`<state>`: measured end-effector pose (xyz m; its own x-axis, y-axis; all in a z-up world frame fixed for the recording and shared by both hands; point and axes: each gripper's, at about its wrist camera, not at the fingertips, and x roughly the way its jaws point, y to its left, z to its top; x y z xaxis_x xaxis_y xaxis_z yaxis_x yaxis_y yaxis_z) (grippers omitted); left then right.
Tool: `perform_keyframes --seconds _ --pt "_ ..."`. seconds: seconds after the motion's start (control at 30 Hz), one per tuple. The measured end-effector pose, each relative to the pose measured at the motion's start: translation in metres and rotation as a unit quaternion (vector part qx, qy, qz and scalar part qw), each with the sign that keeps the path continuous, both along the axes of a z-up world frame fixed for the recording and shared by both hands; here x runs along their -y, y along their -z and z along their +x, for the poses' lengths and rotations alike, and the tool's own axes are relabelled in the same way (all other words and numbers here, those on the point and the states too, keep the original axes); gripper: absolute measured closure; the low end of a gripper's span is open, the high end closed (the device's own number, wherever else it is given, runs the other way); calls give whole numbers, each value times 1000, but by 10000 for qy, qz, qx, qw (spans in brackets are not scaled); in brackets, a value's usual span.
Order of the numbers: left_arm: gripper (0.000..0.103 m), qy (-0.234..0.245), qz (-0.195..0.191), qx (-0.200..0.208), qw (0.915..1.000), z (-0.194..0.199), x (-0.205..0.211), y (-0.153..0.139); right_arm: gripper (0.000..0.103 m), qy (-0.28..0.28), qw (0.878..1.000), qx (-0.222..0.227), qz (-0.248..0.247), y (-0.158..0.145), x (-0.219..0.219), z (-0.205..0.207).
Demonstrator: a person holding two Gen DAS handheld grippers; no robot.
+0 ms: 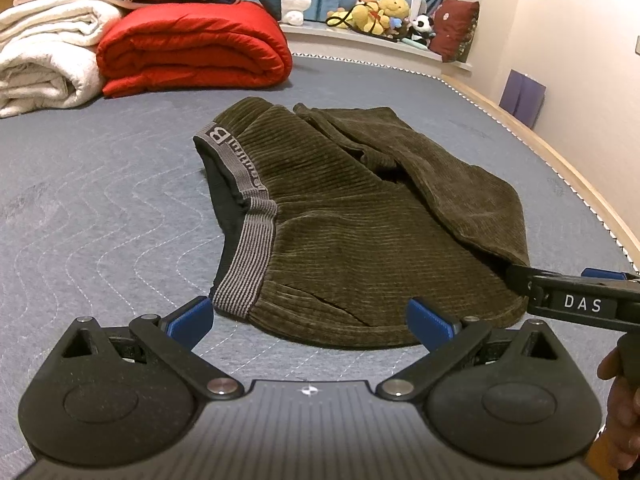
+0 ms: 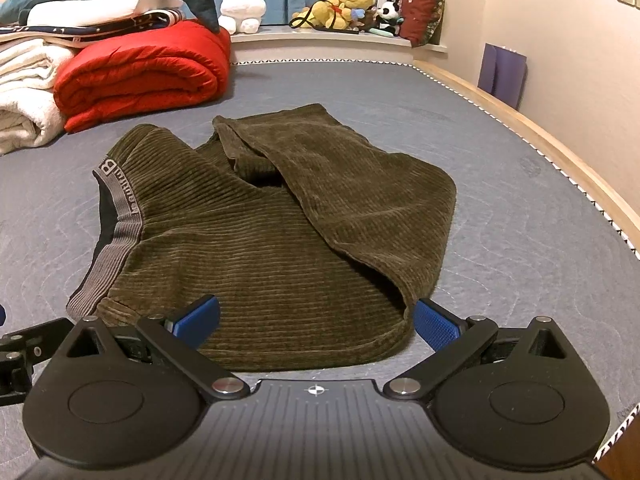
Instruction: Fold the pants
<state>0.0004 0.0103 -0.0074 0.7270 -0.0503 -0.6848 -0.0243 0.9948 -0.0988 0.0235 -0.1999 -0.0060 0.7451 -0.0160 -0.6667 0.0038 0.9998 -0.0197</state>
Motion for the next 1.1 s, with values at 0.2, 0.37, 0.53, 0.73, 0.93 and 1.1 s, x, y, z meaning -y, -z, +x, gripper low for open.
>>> perform_keyframes --seconds 0.2,0.37,0.53,0.73,0.93,1.1 --pt "0 -21 -14 -16 10000 0 -1 0 1 -35 10000 -8 -11 0 -2 0" --pt "0 -23 -22 -23 10000 0 -1 -1 1 -45 10000 -14 -14 0 -2 -1" --pt "0 -21 -18 -20 10000 0 -1 -1 1 -45 10000 -13 -15 0 -2 -1" --pt "0 -18 -21 -19 10000 0 -1 -1 1 -48 10000 -16 -16 1 -2 0" --pt "0 -14 -15 -12 10000 0 0 -1 1 -52 10000 -13 -18 1 -3 -1" --pt "0 -4 2 -8 10000 0 1 -1 1 -49 10000 -14 -21 1 -3 -1"
